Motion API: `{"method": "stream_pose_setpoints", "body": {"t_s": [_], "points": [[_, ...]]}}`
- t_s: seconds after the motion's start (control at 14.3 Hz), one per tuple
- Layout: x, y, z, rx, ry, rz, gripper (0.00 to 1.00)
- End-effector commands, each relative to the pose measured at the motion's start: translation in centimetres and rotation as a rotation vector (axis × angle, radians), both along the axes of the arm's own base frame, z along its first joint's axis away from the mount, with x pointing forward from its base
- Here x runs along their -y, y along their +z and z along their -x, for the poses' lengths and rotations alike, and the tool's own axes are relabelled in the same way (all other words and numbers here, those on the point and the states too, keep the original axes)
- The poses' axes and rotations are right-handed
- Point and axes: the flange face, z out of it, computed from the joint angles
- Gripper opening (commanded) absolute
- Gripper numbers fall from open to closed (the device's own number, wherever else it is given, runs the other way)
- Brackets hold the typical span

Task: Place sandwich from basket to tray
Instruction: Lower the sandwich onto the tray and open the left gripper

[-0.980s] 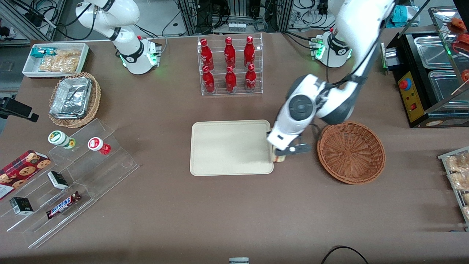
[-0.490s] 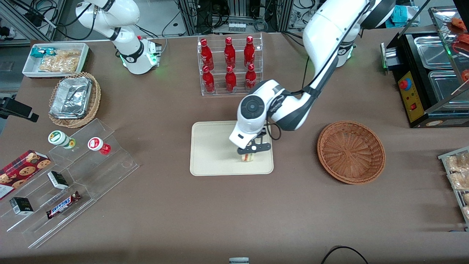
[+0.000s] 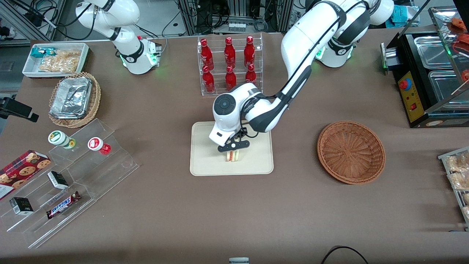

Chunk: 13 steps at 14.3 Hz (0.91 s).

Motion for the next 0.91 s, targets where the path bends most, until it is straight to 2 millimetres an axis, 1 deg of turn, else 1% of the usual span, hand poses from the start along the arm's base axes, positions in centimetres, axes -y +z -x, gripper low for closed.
{"method": "stream_pose_setpoints", "body": {"t_s": [0.0,0.07,0.28,0.42,0.49,0.56,0.63,0.7,0.84], "points": [[0.6,-0.6,-0.8,0.017,0.008,-0.009,0.24],[0.6,-0.6,-0.9,0.018,0.017,-0.008,0.99],[0.6,0.5,-0.9,0.028,0.018,-0.002,1.0],[0.2,2.9,-1.5,0.048,0.021,0.008,1.0],[-0.1,4.9,-1.3,0.055,0.015,-0.002,1.0],[-0.7,6.1,-1.0,0.044,0.014,-0.032,1.0],[-2.0,7.6,-1.1,0.028,0.054,-0.057,1.0],[-4.3,8.4,-2.2,0.018,0.08,-0.078,1.0],[-6.9,9.0,-2.3,0.011,0.088,-0.105,1.0]]}}
